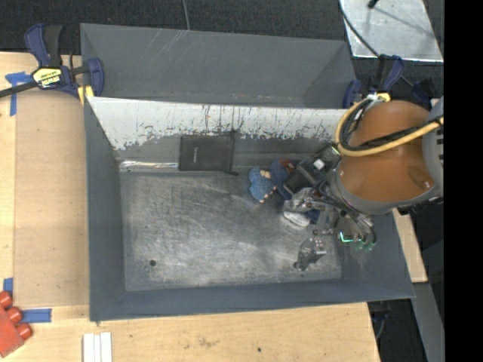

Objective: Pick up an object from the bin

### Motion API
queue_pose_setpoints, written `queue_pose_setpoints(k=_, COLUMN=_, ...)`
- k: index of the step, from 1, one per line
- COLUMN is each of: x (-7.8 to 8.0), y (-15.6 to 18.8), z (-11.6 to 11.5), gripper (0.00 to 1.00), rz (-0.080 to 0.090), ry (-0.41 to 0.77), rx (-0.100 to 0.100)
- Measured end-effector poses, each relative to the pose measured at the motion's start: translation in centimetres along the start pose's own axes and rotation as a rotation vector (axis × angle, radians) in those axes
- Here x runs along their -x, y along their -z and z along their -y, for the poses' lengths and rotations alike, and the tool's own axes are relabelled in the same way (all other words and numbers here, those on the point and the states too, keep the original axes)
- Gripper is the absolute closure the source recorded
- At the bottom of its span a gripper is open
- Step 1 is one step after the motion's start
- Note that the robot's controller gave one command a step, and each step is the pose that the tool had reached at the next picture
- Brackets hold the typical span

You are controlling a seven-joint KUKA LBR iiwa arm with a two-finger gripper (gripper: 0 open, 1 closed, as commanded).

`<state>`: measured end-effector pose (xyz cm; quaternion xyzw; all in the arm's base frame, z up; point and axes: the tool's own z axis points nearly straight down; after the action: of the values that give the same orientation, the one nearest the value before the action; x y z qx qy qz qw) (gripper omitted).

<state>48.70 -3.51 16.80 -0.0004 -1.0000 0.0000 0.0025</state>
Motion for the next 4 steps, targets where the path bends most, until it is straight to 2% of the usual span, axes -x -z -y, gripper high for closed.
queue_pose_setpoints(k=1, x=8.4, y=-6.7, z=0.2, gripper=0.00, rz=0.006, ry=0.151, rx=0.002)
queue_pose_setpoints(k=2, x=11.9, y=-8.5, z=0.8, gripper=0.00, rz=-0.001, ry=0.464, rx=-0.001)
queue_pose_setpoints(k=3, x=13.1, y=-8.0, z=1.0, gripper=0.00, rz=-0.003, ry=0.075, rx=0.012)
queue_pose_setpoints(k=4, x=13.7, y=-7.5, z=0.7, gripper=1.00, rz=0.026, ry=0.073, rx=0.015)
